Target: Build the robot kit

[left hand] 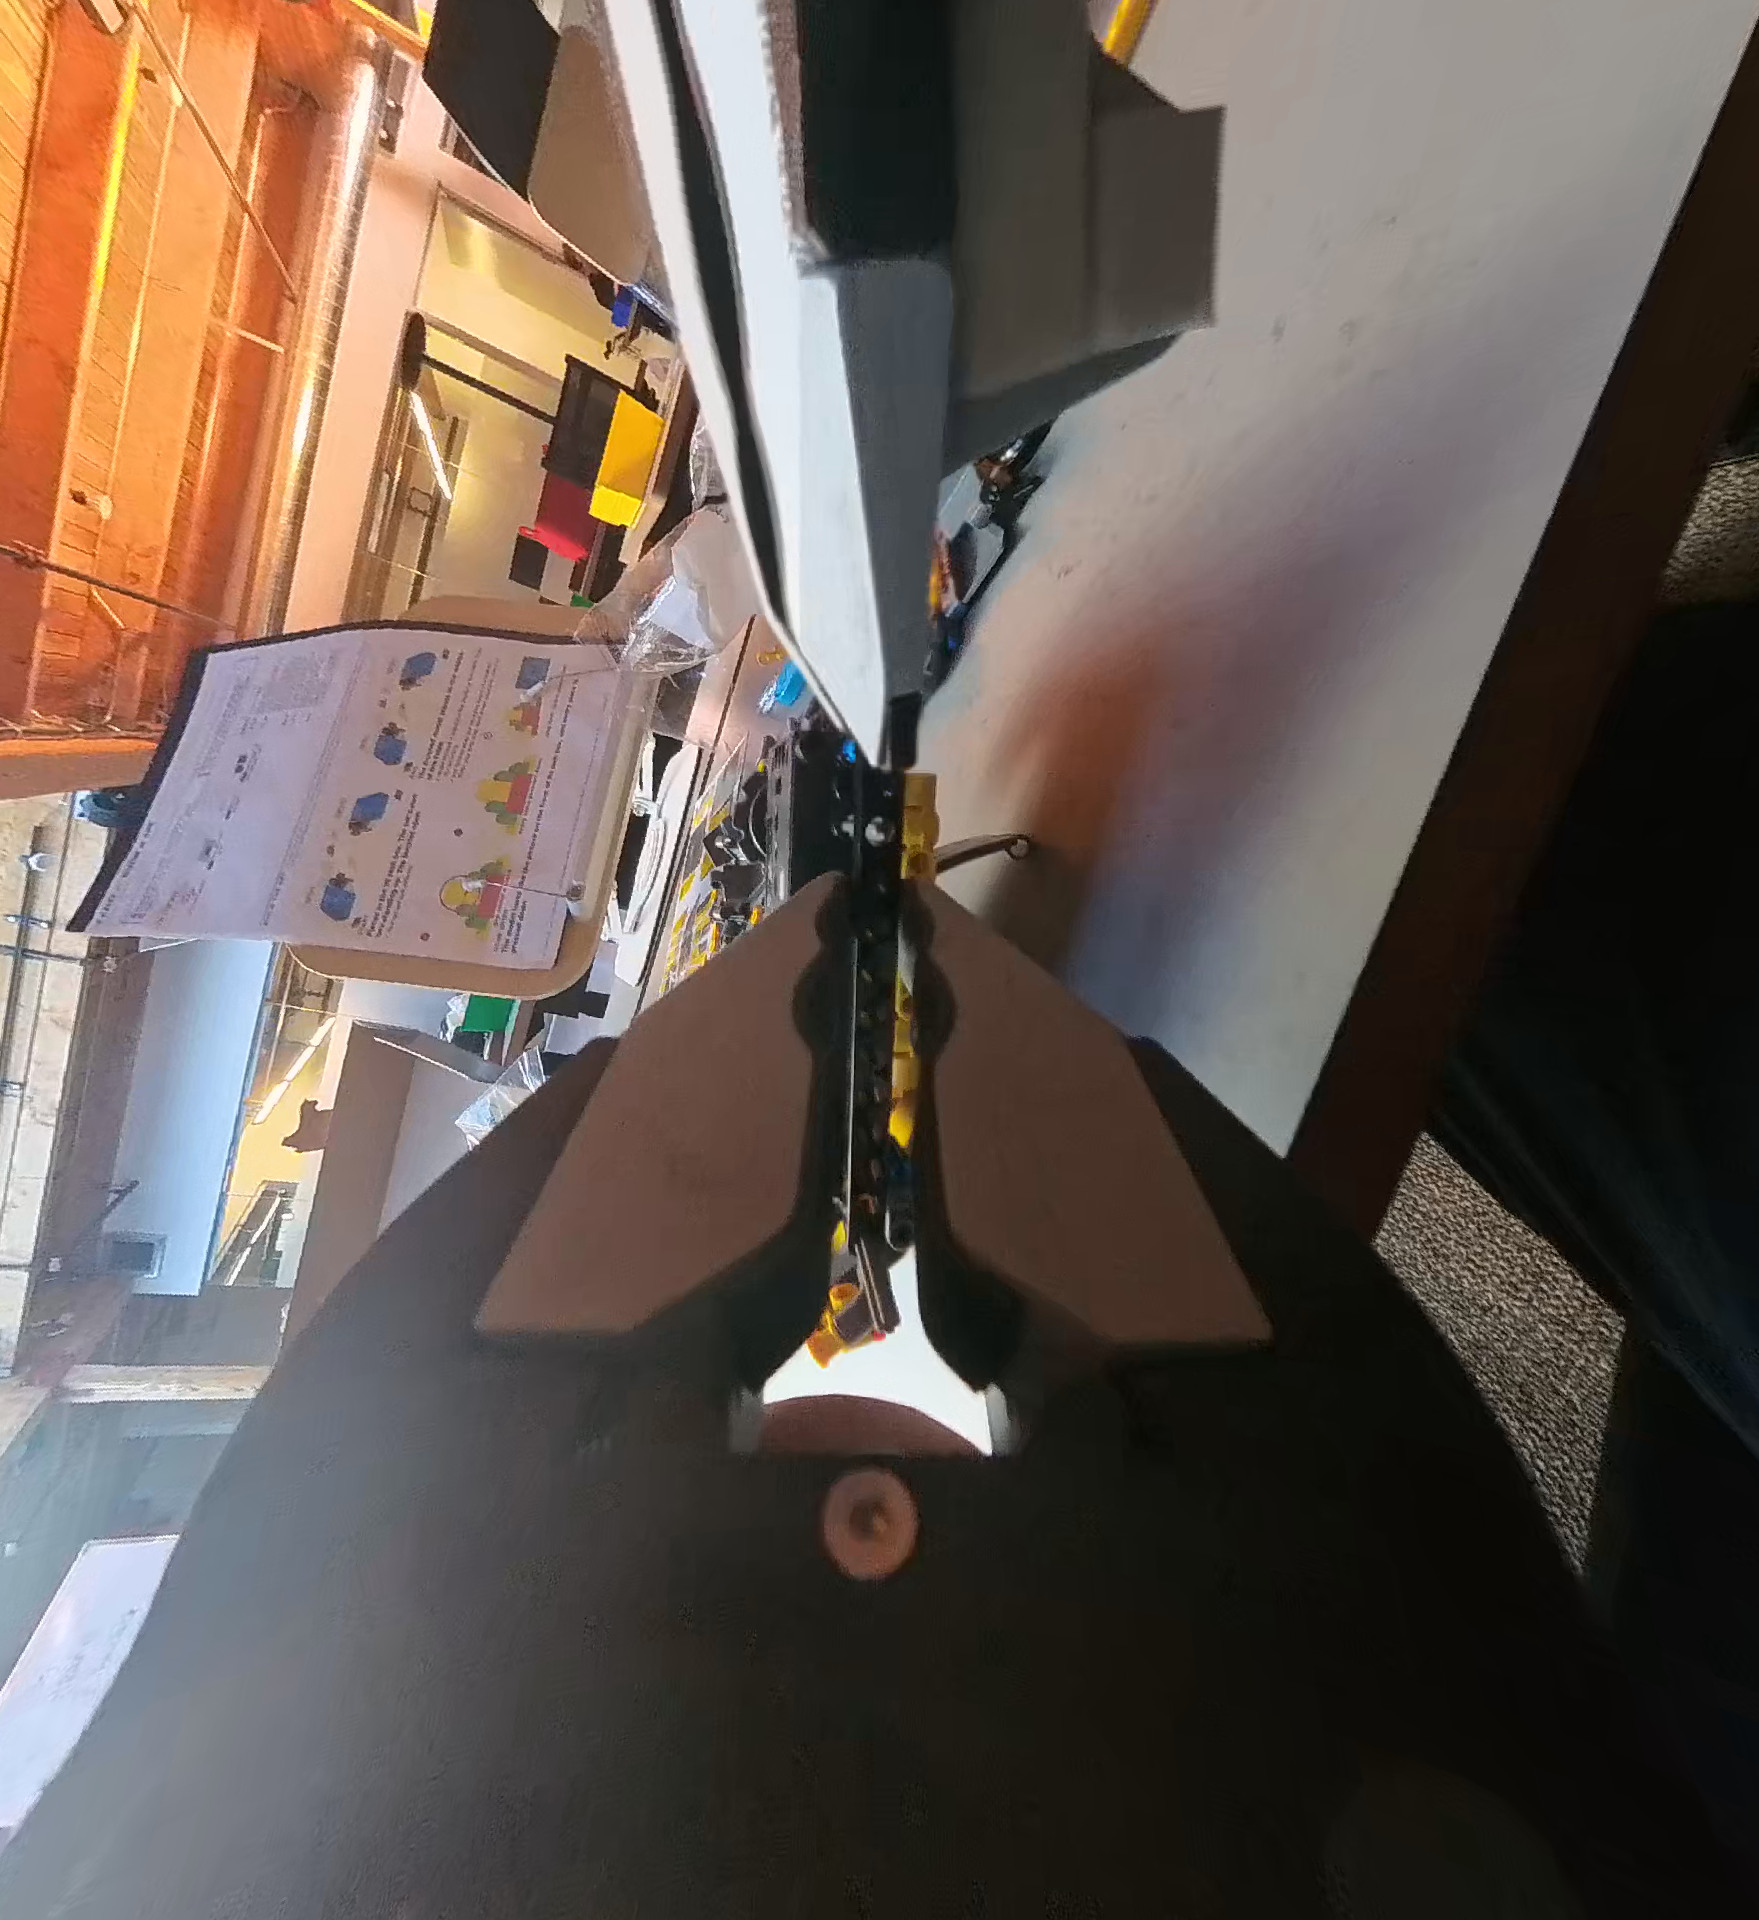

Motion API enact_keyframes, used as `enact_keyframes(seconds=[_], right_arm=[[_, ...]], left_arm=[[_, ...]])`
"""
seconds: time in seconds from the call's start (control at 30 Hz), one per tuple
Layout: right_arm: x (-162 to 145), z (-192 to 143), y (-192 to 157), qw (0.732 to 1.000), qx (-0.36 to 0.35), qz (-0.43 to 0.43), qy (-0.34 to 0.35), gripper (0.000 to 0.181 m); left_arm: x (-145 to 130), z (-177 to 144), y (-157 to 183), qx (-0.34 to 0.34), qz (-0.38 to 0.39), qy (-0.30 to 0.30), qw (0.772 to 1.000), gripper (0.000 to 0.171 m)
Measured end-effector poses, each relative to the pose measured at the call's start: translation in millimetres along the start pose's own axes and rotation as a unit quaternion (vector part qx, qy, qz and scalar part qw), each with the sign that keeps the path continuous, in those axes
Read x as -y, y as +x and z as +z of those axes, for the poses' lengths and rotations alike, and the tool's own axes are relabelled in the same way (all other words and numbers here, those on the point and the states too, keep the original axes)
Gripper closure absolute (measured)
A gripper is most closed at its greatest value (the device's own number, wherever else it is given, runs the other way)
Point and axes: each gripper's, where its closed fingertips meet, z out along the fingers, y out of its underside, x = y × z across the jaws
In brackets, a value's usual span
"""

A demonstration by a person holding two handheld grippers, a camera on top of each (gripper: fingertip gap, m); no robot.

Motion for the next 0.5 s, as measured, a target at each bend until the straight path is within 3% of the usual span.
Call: enact_keyframes(seconds=[0.07, 0.5], right_arm=[[-1.0, 0.0, 2.5, 1.0, 0.001, 0.008, -0.002, 0.17], [-3.1, 1.3, 8.2, 1.0, -0.002, 0.011, -0.01, 0.172]], left_arm=[[-0.1, 0.6, -0.3, 0.0, -0.001, -0.001, 1.0, 0.167], [0.5, 5.0, -0.4, 0.0, 0.001, 0.0, 1.0, 0.167]])
